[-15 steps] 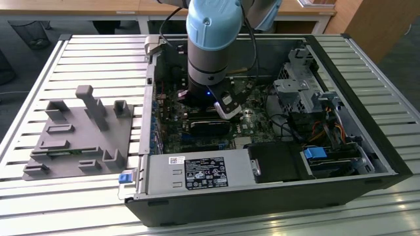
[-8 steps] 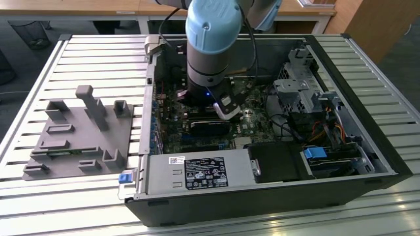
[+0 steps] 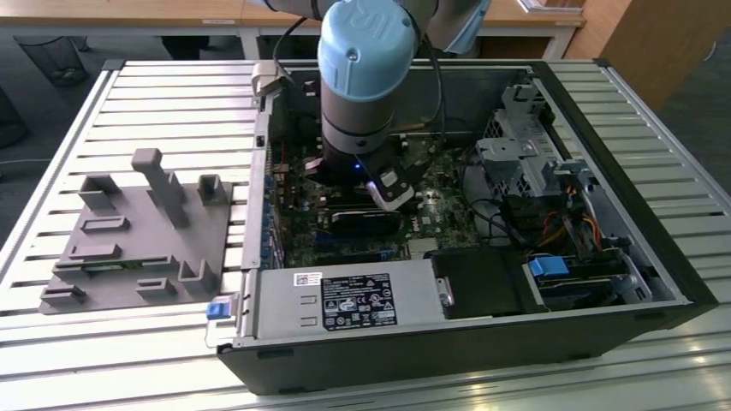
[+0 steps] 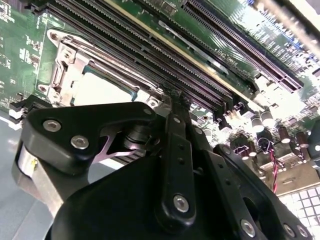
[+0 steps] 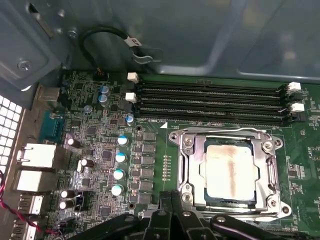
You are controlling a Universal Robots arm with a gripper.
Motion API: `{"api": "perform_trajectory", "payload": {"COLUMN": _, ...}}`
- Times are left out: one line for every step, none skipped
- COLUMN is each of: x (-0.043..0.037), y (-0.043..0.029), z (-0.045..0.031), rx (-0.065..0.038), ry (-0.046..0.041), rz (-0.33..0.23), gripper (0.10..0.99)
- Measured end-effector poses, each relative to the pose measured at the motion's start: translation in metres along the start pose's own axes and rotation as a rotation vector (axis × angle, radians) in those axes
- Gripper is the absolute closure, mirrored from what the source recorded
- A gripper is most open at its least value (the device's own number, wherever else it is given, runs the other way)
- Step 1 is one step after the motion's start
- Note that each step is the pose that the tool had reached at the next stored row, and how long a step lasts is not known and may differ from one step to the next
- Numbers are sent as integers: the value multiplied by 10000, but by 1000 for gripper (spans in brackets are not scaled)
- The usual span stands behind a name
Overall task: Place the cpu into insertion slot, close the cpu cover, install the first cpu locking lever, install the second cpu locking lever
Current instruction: 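Install the second cpu locking lever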
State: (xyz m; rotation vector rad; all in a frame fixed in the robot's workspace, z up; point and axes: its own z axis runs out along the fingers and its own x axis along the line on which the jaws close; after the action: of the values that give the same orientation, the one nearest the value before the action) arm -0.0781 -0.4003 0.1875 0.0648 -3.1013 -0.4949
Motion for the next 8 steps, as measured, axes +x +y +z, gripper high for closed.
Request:
{"api": "perform_trajectory", "payload": {"x": 1, "y": -1, "z": 0, "rx": -10, "ry": 0, "rz": 1, "gripper": 965}}
{"api": "perform_trajectory", "payload": {"x": 1, "y": -1, "z": -1, "rx": -22, "ry": -3, "rz": 1, "gripper": 965}}
{"api": "perform_trajectory", "payload": {"x": 1, "y": 1, "z": -7, "rx": -30, "ry": -5, "rz": 1, "gripper": 965}}
{"api": "perform_trajectory", "payload": {"x": 0, "y": 5, "z": -18, "rx": -36, "ry": -6, "rz": 0, "gripper": 965}}
{"api": "perform_trajectory", "payload": {"x": -1, "y": 10, "z": -33, "rx": -38, "ry": -6, "rz": -1, "gripper": 965}}
{"api": "perform_trajectory", "payload": {"x": -1, "y": 14, "z": -50, "rx": -34, "ry": -4, "rz": -1, "gripper": 965}}
{"api": "perform_trajectory", "payload": {"x": 0, "y": 18, "z": -65, "rx": -32, "ry": -3, "rz": 0, "gripper": 965}}
{"api": "perform_trajectory", "payload": {"x": -1, "y": 23, "z": -77, "rx": -31, "ry": -3, "rz": 0, "gripper": 965}}
